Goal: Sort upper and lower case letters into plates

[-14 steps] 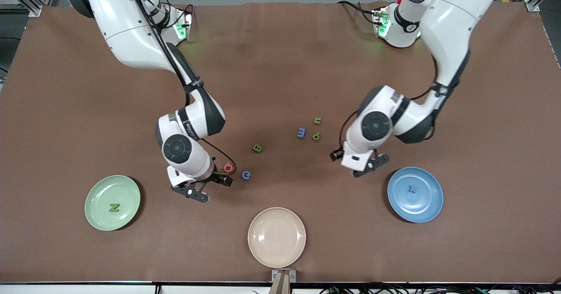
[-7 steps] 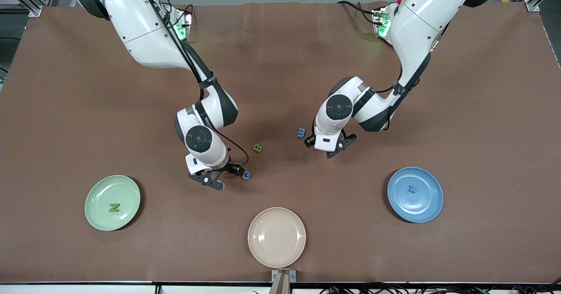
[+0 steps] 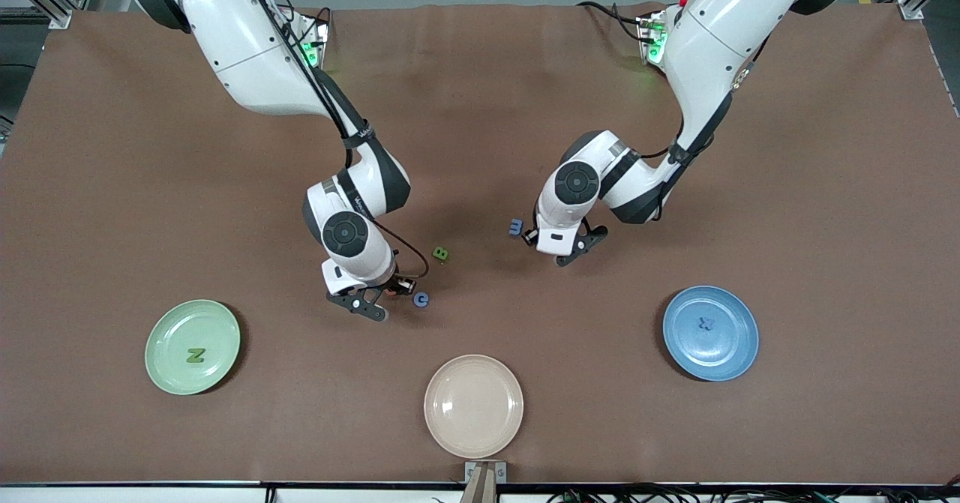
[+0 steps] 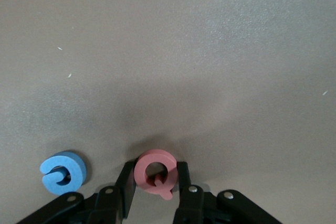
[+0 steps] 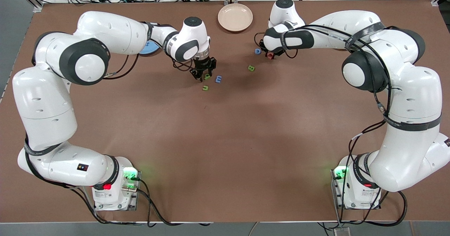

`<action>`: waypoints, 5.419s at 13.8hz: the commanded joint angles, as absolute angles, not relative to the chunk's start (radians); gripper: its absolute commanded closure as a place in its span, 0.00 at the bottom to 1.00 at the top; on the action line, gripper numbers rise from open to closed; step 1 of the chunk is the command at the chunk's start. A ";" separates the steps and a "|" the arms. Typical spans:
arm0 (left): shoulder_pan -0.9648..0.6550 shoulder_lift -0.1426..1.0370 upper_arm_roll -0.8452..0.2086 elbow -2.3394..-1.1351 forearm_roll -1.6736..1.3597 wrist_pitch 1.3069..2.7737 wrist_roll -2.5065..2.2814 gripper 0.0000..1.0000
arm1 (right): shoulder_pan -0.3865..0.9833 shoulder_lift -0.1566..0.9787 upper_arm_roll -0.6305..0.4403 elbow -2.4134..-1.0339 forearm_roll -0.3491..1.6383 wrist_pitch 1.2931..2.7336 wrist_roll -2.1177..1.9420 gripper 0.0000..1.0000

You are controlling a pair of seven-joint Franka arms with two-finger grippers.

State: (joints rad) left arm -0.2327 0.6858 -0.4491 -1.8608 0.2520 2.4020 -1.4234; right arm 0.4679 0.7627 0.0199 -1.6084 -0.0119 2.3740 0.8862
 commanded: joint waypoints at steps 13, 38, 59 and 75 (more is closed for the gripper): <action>-0.002 0.540 -0.382 -1.799 0.301 2.240 -1.065 0.99 | 0.186 0.727 0.003 -1.440 -0.006 2.209 0.536 0.98; 0.232 0.383 -0.753 -2.192 0.374 2.423 -1.052 0.00 | 0.270 0.726 0.012 -1.448 0.012 2.210 0.593 0.12; 0.025 0.646 -0.741 -2.106 0.669 2.530 -1.054 0.49 | 0.540 0.879 0.005 -1.442 -0.087 2.479 0.811 0.32; 0.004 0.654 -0.724 -2.074 0.669 2.445 -1.078 1.00 | 0.517 0.864 0.008 -1.427 -0.066 2.421 0.807 0.53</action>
State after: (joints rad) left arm -0.0004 0.6549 -0.7333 -2.0919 0.6460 2.4776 -1.0633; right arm 0.5235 0.8765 -0.0005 -1.4248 -0.0755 2.4414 0.7978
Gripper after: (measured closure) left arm 0.736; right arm 0.952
